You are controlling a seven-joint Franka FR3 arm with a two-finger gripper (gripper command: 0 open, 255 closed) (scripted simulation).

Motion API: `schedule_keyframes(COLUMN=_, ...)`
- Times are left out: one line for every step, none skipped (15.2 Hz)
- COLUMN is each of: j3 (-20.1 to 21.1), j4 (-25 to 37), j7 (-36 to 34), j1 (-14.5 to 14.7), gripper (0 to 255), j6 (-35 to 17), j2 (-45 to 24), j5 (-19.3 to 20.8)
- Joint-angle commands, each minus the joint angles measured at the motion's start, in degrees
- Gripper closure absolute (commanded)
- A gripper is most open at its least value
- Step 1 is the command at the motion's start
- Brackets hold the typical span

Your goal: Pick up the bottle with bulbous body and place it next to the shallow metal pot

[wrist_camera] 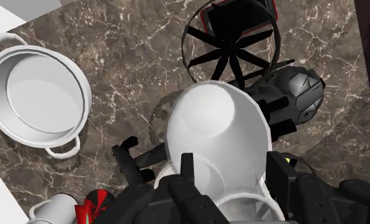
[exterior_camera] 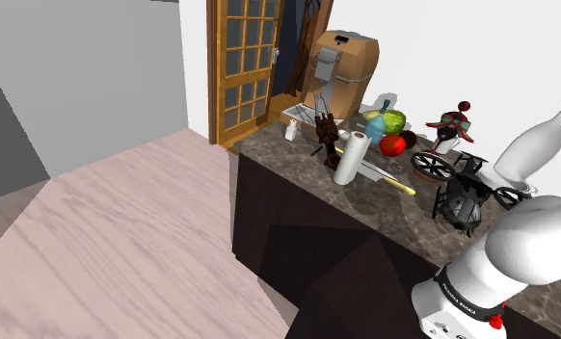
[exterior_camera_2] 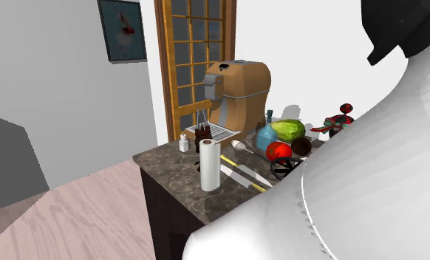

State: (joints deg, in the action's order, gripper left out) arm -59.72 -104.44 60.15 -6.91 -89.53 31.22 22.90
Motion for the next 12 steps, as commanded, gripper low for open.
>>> schedule_keyframes(j3=-5.1, j4=2.2, j7=3.3, j1=2.2, gripper=255, j6=-1.0, j2=-1.7, j5=-0.1)
schedule_keyframes(j3=-7.9, j4=3.4, j7=4.7, j1=3.8, gripper=255, j6=-1.5, j2=-2.5, j5=-0.3)
schedule_keyframes(j3=-11.0, j4=4.6, j7=6.2, j1=5.6, gripper=255, j6=-1.9, j2=-3.3, j5=-0.5)
schedule_keyframes(j3=-14.3, j4=5.9, j7=7.6, j1=7.8, gripper=255, j6=-2.3, j2=-4.0, j5=-0.7)
schedule_keyframes(j3=-17.9, j4=7.3, j7=8.9, j1=10.3, gripper=255, j6=-2.6, j2=-4.6, j5=-0.8)
schedule_keyframes(j3=-21.5, j4=8.8, j7=10.1, j1=13.1, gripper=255, j6=-2.9, j2=-4.8, j5=-0.7)
schedule_keyframes(j3=-25.2, j4=10.5, j7=11.0, j1=16.2, gripper=255, j6=-2.9, j2=-4.6, j5=-0.3)
schedule_keyframes(j3=-28.7, j4=12.2, j7=11.7, j1=19.3, gripper=255, j6=-2.8, j2=-4.1, j5=0.3)
schedule_keyframes(j3=-31.9, j4=14.1, j7=12.3, j1=22.4, gripper=255, j6=-2.6, j2=-3.1, j5=1.3)
schedule_keyframes(j3=-34.8, j4=16.1, j7=12.8, j1=25.4, gripper=255, j6=-2.3, j2=-1.9, j5=2.4)
schedule_keyframes(j3=-37.4, j4=18.2, j7=13.2, j1=28.2, gripper=255, j6=-1.8, j2=-0.5, j5=3.6)
schedule_keyframes(j3=-39.7, j4=20.5, j7=13.7, j1=30.9, gripper=255, j6=-1.3, j2=1.0, j5=4.9)
